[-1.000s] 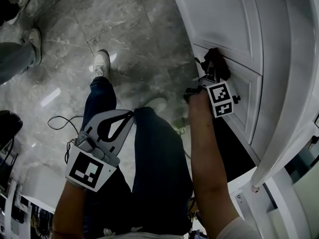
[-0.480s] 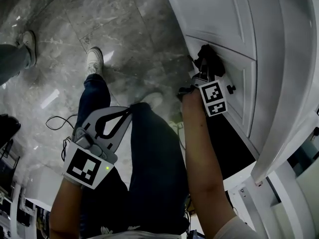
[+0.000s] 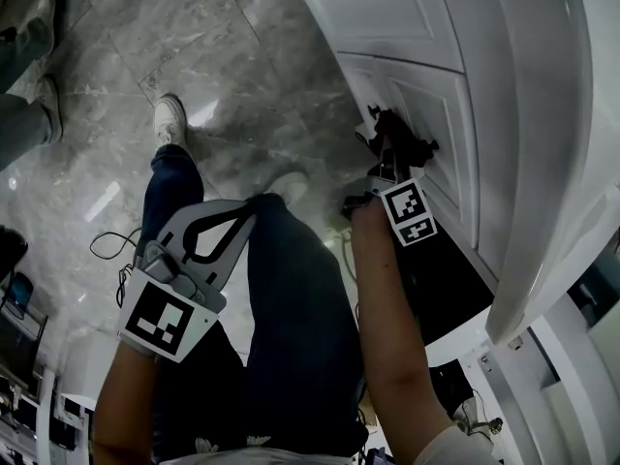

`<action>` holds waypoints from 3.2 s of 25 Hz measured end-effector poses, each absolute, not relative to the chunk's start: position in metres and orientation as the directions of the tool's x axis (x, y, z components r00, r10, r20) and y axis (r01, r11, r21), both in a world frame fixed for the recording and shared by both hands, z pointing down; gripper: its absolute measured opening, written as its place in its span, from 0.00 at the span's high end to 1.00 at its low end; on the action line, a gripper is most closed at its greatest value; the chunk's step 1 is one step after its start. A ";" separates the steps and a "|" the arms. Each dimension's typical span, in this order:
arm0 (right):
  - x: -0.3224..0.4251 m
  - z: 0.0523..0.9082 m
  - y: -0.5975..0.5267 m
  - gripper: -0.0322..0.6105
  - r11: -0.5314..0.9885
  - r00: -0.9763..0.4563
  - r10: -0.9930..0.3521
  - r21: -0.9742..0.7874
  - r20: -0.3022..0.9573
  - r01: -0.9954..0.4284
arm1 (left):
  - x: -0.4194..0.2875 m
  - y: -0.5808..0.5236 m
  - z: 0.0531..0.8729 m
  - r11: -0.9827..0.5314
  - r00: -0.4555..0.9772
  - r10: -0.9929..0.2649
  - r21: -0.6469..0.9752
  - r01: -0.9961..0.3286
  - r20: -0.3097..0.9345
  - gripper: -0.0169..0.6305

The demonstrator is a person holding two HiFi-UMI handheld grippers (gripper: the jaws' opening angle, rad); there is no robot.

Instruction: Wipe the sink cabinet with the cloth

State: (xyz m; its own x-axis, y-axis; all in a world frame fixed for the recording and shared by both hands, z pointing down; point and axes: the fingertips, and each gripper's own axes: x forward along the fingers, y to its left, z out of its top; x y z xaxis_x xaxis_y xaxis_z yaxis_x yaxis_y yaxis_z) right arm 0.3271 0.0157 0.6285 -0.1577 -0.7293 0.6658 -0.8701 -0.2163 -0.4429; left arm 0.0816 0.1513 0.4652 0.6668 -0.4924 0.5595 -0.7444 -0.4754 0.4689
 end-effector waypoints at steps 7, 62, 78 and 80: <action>0.372 0.618 0.052 0.78 -0.311 -0.110 -0.709 -0.448 0.697 -0.838 | 0.128 0.149 0.455 -0.534 0.709 -0.470 0.471 -0.703 0.525 0.96; 0.262 0.494 -0.040 0.79 -0.277 -0.076 -0.733 -0.398 0.676 -0.874 | 0.031 0.146 0.434 -0.463 0.688 -0.556 0.514 -0.722 0.466 0.96; 0.263 0.575 -0.046 0.79 -0.239 -0.016 -0.771 -0.313 0.637 -0.919 | 0.016 0.154 0.465 -0.428 0.655 -0.545 0.498 -0.754 0.524 0.96; 0.263 0.576 -0.045 0.79 -0.224 -0.027 -0.787 -0.326 0.616 -0.918 | 0.018 0.156 0.468 -0.427 0.654 -0.541 0.497 -0.755 0.528 0.96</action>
